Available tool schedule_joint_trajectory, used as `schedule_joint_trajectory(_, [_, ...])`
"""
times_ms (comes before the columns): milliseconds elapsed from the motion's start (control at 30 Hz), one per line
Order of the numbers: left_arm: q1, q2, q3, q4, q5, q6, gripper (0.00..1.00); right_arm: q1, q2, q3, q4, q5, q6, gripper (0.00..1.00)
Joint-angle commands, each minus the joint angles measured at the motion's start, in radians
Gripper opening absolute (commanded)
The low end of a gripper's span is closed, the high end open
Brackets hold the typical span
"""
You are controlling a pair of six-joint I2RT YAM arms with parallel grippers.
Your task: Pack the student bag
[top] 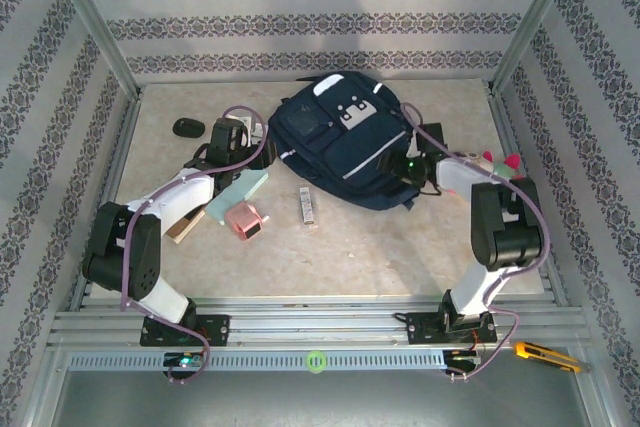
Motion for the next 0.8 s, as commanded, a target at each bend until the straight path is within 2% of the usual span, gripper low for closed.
schedule_joint_trajectory(0, [-0.012,0.037,0.018,0.003,0.016,-0.039,0.63,0.099,-0.062,-0.138,-0.037,-0.033,0.14,0.63])
schedule_joint_trajectory(100, [-0.018,0.065,0.027,0.007,0.046,-0.06,0.6,0.194,-0.164,-0.219,-0.002,0.024,0.245,0.64])
schedule_joint_trajectory(167, [-0.027,0.08,0.039,0.002,0.055,-0.067,0.6,0.247,-0.234,-0.229,-0.002,0.01,0.291,0.68])
schedule_joint_trajectory(267, [-0.04,0.085,0.069,-0.029,0.061,-0.082,0.59,0.267,-0.378,-0.114,-0.201,0.055,0.226,0.8])
schedule_joint_trajectory(367, [-0.051,0.079,0.078,-0.039,0.069,-0.103,0.59,0.19,-0.451,0.043,-0.402,0.094,0.076,0.87])
schedule_joint_trajectory(467, [-0.067,0.084,0.066,0.0,0.076,-0.122,0.58,0.056,-0.392,0.16,-0.507,0.071,-0.041,0.84])
schedule_joint_trajectory(533, [-0.079,0.104,0.07,0.015,0.054,-0.137,0.56,0.003,-0.319,0.201,-0.502,0.073,-0.087,0.82])
schedule_joint_trajectory(667, [-0.101,0.167,0.082,0.066,0.034,-0.163,0.53,-0.033,-0.147,0.268,-0.442,0.092,-0.116,0.73])
schedule_joint_trajectory(767, [-0.11,0.236,0.122,0.072,0.029,-0.17,0.5,-0.032,-0.025,0.254,-0.354,0.07,-0.063,0.68])
